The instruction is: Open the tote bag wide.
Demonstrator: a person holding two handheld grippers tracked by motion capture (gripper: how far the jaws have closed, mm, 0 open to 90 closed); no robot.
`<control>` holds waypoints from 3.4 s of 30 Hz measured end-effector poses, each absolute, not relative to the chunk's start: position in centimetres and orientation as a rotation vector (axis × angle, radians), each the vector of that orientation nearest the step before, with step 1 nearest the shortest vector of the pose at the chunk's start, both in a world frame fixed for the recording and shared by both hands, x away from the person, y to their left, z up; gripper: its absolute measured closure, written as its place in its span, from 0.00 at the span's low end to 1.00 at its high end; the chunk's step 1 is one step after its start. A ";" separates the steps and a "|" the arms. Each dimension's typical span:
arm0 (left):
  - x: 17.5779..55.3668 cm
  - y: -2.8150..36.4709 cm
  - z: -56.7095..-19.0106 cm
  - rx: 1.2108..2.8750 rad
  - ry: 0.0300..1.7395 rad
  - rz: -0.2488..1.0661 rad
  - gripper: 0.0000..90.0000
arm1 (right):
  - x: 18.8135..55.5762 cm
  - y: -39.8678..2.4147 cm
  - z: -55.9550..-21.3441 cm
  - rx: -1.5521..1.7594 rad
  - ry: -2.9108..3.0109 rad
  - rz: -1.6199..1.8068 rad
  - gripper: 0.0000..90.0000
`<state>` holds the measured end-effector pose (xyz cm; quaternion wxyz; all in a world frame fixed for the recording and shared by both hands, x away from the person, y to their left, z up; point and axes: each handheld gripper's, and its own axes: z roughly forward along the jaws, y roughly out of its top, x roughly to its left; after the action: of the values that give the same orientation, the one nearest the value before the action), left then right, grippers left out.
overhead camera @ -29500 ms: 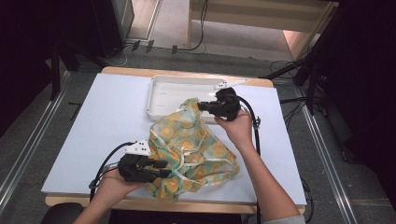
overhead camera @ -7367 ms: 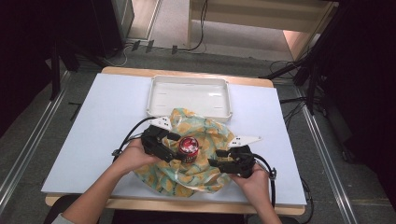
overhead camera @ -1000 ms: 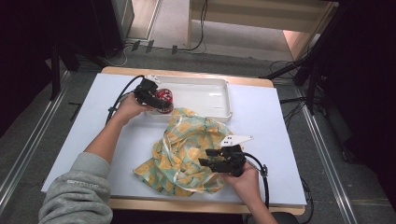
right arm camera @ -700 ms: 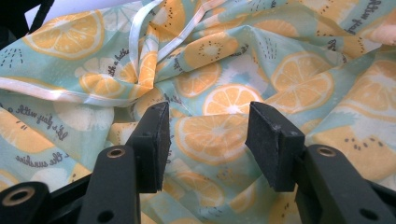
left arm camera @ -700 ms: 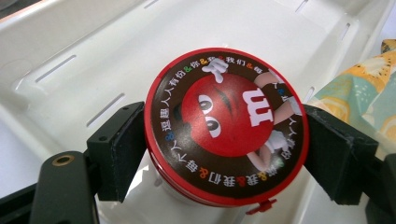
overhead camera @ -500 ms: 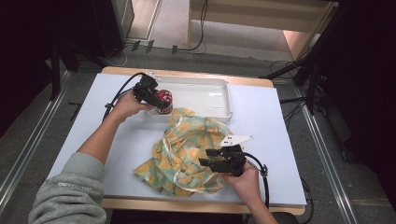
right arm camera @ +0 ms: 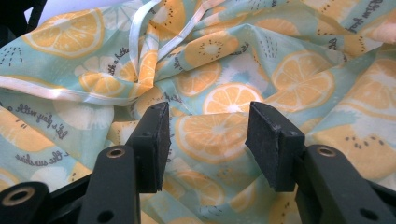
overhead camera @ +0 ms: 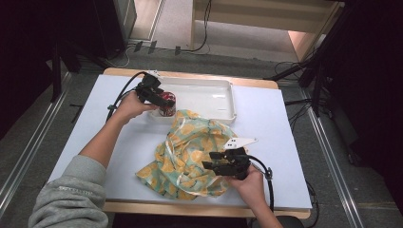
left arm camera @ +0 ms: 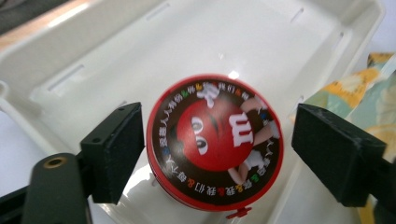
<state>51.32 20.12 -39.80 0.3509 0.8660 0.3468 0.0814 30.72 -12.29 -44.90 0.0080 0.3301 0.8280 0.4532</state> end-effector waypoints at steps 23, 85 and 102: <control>50.8 16.3 -38.9 2.244 0.942 0.170 0.96 | 30.7 -12.3 -44.9 1.025 2.589 1.413 0.56; 44.0 21.7 -39.5 2.205 0.931 0.037 0.64 | 30.4 -11.9 -44.7 1.008 2.589 1.416 0.54; 39.4 22.7 -41.0 2.206 0.911 0.021 0.51 | 30.5 -12.3 -44.7 1.002 2.586 1.401 0.53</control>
<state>39.37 22.68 -40.96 0.3685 0.8592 0.3549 0.0083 30.48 -12.29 -44.68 0.0169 0.3225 0.8321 0.4509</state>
